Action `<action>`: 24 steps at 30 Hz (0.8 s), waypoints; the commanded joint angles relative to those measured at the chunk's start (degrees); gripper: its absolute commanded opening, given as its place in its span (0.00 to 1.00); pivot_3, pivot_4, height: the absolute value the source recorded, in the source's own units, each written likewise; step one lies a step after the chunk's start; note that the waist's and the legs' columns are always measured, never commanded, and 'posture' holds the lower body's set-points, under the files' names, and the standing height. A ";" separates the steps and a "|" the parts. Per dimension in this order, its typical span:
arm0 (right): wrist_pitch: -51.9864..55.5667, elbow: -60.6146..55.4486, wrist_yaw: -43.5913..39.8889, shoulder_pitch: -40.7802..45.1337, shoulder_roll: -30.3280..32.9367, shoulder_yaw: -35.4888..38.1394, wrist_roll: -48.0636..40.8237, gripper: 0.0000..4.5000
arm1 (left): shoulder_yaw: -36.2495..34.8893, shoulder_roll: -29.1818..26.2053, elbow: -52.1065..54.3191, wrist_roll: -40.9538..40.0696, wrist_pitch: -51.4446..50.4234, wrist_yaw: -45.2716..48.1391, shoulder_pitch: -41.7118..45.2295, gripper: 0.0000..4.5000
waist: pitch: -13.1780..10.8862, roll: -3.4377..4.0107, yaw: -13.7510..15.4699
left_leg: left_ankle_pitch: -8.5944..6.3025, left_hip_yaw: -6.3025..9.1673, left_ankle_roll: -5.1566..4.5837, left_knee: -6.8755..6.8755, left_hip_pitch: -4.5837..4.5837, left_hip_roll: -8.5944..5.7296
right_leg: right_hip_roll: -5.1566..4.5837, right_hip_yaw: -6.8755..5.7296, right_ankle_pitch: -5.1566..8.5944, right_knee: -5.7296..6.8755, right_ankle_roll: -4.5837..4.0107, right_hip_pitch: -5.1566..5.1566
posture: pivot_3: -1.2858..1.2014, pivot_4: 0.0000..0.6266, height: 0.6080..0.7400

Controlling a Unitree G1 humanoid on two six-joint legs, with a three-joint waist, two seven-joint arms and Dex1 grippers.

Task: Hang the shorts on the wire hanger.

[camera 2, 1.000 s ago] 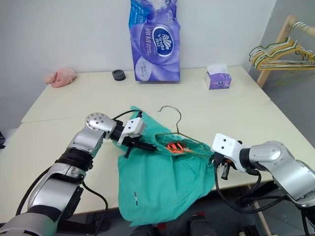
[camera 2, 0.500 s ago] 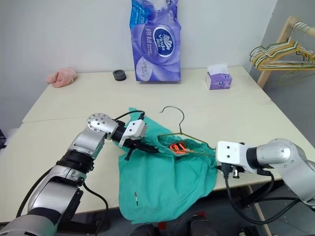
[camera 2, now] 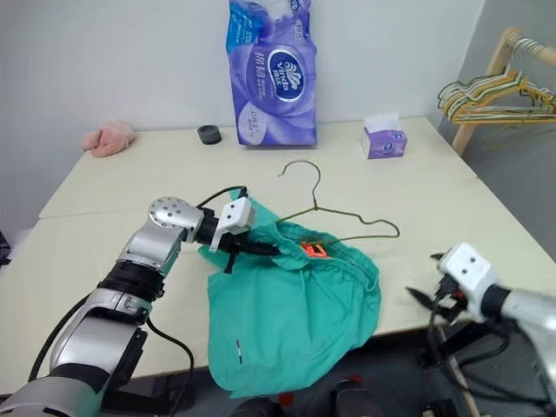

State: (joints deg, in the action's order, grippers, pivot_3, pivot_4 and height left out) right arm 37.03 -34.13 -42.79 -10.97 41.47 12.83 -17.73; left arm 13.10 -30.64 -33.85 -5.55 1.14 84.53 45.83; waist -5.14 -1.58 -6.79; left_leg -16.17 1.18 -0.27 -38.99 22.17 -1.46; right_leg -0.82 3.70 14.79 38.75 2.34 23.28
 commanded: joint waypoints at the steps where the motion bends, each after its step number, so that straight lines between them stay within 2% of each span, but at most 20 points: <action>1: 9.00 -5.34 6.60 2.10 -5.78 -2.39 -4.99 1.00 | -1.77 -1.06 0.71 -1.19 -0.28 0.35 1.79 0.00 | 0.01 -0.01 -0.16 | 0.00 -0.02 0.00 0.00 -0.07 0.00 | 0.00 0.03 0.00 0.02 0.00 -0.04 | 0.44 0.10 1.00; 5: 12.41 -1.89 11.56 5.51 -9.73 -5.18 -3.53 1.00 | -1.46 -1.46 1.30 -0.97 -0.10 0.65 1.45 0.00 | 0.02 0.00 -0.28 | 0.00 -0.06 0.00 0.00 -0.12 -0.02 | 0.00 0.05 0.01 0.00 0.00 -0.07 | 0.44 0.10 1.00; 12: 16.45 0.86 10.54 7.40 -10.06 -8.77 -6.52 1.00 | -1.43 -1.71 2.39 -1.25 -0.39 0.95 0.77 0.00 | 0.02 0.00 -0.10 | 0.00 -0.06 0.00 0.01 -0.12 -0.03 | 0.02 0.04 0.02 -0.02 0.01 -0.07 | 0.44 0.09 1.00; 16: 17.59 2.55 10.87 8.86 -10.96 -8.56 -8.28 0.80 | -1.58 -1.97 2.67 -1.33 -0.55 1.17 0.54 0.00 | 0.02 0.00 -0.17 | 0.00 -0.06 0.00 0.01 -0.12 -0.03 | 0.03 0.05 0.02 -0.02 0.01 -0.07 | 0.44 0.09 1.00; 24: 18.88 4.79 12.58 11.82 -12.25 -6.03 -10.45 0.17 | -1.84 -3.01 3.85 -1.85 -1.12 1.77 -0.05 0.00 | 0.02 0.00 -0.12 | 0.00 -0.05 0.00 0.01 -0.12 -0.02 | 0.05 0.05 0.02 -0.01 0.01 -0.07 | 0.45 0.09 1.00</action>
State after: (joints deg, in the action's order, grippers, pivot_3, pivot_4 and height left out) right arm 55.70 -28.46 -30.62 -0.48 29.04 4.74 -26.79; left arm 13.10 -32.74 -31.96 -5.91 0.27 85.89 45.30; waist -5.12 -1.58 -6.91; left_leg -16.17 1.13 -0.27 -38.98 22.06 -1.49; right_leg -0.78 3.76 14.81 38.74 2.35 23.21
